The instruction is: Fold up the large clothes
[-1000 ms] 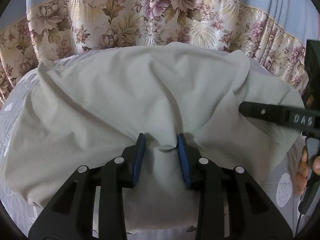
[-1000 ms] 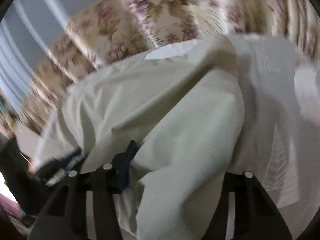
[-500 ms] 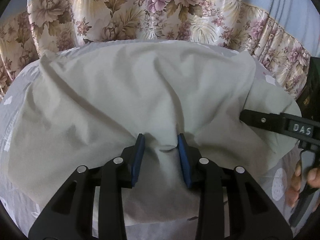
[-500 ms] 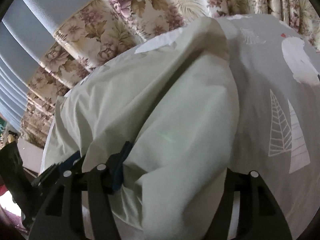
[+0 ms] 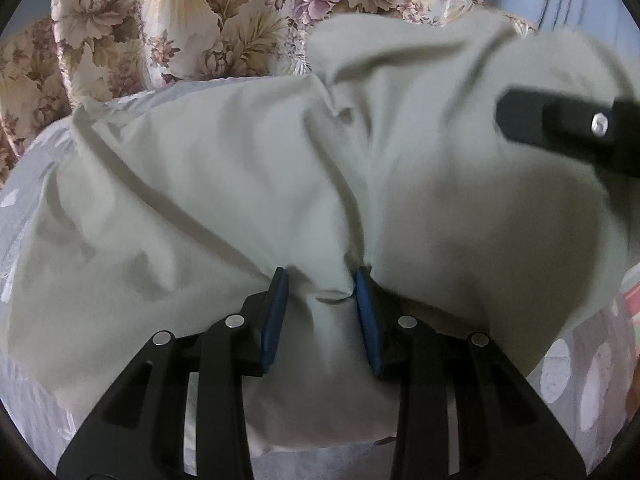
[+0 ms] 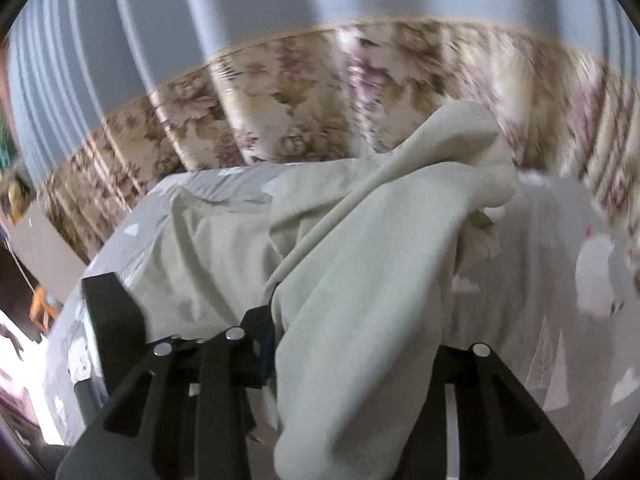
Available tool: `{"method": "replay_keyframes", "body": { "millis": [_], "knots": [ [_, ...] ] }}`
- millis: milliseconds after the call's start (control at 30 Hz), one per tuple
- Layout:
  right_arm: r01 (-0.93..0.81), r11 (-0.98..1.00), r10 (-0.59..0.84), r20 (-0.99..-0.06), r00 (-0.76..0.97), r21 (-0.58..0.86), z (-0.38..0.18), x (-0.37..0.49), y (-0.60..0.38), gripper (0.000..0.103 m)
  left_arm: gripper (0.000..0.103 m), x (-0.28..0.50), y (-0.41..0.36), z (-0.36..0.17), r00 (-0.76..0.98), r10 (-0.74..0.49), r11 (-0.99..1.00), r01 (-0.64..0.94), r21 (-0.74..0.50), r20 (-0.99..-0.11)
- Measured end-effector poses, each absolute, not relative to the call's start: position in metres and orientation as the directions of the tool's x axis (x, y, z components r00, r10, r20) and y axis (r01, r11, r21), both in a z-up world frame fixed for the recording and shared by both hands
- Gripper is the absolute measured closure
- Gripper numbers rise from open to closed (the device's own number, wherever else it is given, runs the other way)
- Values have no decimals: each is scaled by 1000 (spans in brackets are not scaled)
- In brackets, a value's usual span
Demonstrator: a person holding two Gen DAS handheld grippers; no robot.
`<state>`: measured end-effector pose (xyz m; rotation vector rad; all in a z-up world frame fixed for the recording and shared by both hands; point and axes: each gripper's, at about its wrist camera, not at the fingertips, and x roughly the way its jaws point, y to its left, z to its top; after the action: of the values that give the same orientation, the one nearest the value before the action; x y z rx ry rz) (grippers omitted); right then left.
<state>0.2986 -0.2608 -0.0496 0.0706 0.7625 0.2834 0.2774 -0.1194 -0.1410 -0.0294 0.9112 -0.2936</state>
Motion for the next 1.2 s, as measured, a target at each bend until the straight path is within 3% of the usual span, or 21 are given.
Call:
{"method": "replay_keyframes", "body": {
  "millis": [167,233,333,500,633,900,967,1067,1167,1200],
  "knots": [
    [-213,975,201,-701,685,71,-30,304,-233,67,72,262,-58,-112,520,-434,901,259,-349,-735],
    [-217,976,137,-712,688,-21,-23,301,-211,67,70,246,-24,-89,579,-384,923,255,-288,-719],
    [-226,961,44,-713,700,-162,-20,300,-173,67,70,242,32,-74,649,-214,975,185,-122,-730],
    [-270,866,-115,-694,711,-421,-36,305,-97,68,72,265,112,-104,588,-110,994,60,-93,-801],
    [-343,777,-179,-707,684,-528,-56,316,-41,69,72,259,152,-102,602,-114,991,16,-131,-791],
    [-582,635,-140,-816,561,-508,-111,313,45,71,72,249,206,-96,614,-57,989,-71,-127,-787],
    [-580,615,-139,-798,587,-534,-122,309,51,72,72,244,213,-99,612,-53,987,-85,-133,-789],
    [-610,650,-62,-831,553,-454,-112,311,36,70,71,239,212,-102,614,-62,987,-77,-138,-787],
    [-646,679,48,-857,512,-348,-103,306,20,59,71,238,208,-102,612,-98,983,-61,-171,-785],
    [-658,694,101,-865,492,-293,-101,306,15,48,71,239,206,-102,612,-106,982,-60,-179,-783]
  ]
}}
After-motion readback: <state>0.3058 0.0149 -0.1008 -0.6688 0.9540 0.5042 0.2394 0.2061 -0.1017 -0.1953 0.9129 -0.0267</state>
